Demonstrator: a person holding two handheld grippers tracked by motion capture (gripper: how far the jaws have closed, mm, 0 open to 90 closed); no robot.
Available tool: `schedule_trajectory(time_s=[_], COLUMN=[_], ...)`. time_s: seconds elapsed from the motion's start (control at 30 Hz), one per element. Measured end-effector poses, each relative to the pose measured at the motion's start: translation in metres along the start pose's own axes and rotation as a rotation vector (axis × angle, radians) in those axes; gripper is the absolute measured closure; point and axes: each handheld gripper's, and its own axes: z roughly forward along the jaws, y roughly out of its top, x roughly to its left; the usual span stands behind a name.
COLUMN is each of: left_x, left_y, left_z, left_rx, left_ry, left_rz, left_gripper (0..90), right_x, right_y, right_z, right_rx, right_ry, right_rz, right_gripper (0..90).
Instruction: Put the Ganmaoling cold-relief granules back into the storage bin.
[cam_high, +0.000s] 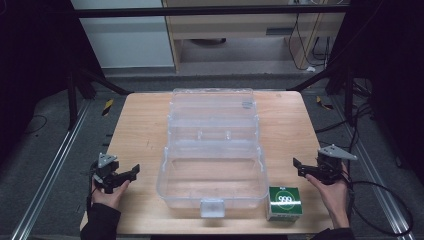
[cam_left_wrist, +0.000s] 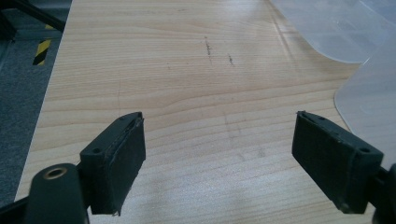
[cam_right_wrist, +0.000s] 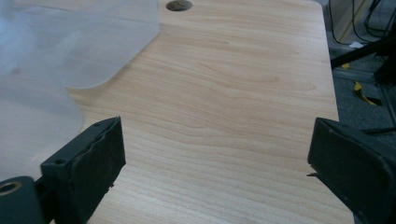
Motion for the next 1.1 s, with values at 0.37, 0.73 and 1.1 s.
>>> schedule_trajectory(time_s=[0.37, 0.73, 1.1], left_x=[0.0, -0.001, -0.002], left_y=[-0.001, -0.002, -0.003], left_z=[0.002, 0.005, 0.007], left_rx=[0.024, 0.046, 0.06], left_ry=[0.009, 0.006, 0.004], left_rz=[0.009, 0.023, 0.03], left_gripper=[17.4, 17.5, 17.4], right_x=[0.018, 0.036, 0.059], right_y=[0.034, 0.056, 0.067], right_z=[-0.032, -0.049, -0.063], right_rx=[0.009, 0.082, 0.198], right_ry=[0.069, 0.163, 0.243], right_rz=[-0.165, -0.316, -0.465], right_gripper=[5.8, 4.5, 3.1])
